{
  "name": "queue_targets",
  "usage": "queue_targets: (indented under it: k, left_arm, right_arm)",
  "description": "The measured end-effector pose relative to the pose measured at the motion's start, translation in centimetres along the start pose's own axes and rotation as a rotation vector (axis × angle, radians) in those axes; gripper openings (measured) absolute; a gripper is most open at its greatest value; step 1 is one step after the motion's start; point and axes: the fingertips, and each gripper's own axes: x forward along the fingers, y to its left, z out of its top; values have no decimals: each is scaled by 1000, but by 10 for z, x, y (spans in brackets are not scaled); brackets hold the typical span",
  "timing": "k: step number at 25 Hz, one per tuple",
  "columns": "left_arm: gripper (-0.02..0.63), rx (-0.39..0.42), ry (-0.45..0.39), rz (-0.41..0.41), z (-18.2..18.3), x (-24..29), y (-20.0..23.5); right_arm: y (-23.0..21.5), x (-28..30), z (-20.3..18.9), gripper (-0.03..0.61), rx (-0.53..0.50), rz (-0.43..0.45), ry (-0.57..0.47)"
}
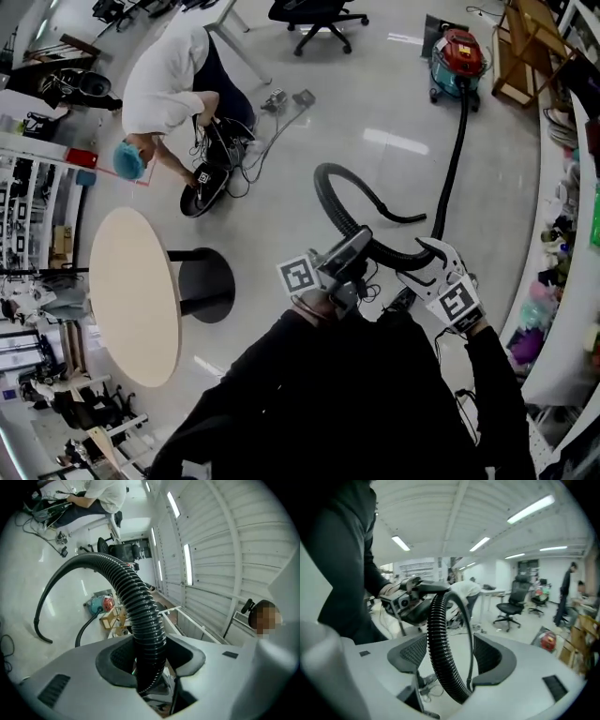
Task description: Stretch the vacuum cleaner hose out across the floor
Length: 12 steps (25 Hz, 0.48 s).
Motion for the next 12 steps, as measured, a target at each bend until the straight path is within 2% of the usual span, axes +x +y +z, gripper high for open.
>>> queue_targets:
  k: [2,3,5,7,8,10,12]
  left_arm:
    - [190,-17,-52,-17,0,6,-9]
    - [190,-25,-68,-21,0,8,-14]
    - [190,-34,-80,-24,-1,10,-22]
    - [190,-40,-71,-27,-7,9,-28]
    - [190,-44,-59,-30,-12,8,-29]
    - [190,-51,-21,-31,-28,3,-28]
    - [190,-41,25,-18,-47,-8,-21]
  right_arm:
    - [-12,-38,5,296,214,-194,-128]
    - [-11,-55,2,296,369,-233,-190]
    - [2,-73,-13,296,770,-202,-317]
    - [17,-69,-22,296,1186,-91,-448]
    - [24,-61,-21,296,1319,-33,-507]
    - [31,-43,-18,318,1434,23,-596]
    - [30,-27,-23,378,1501,-25,-665]
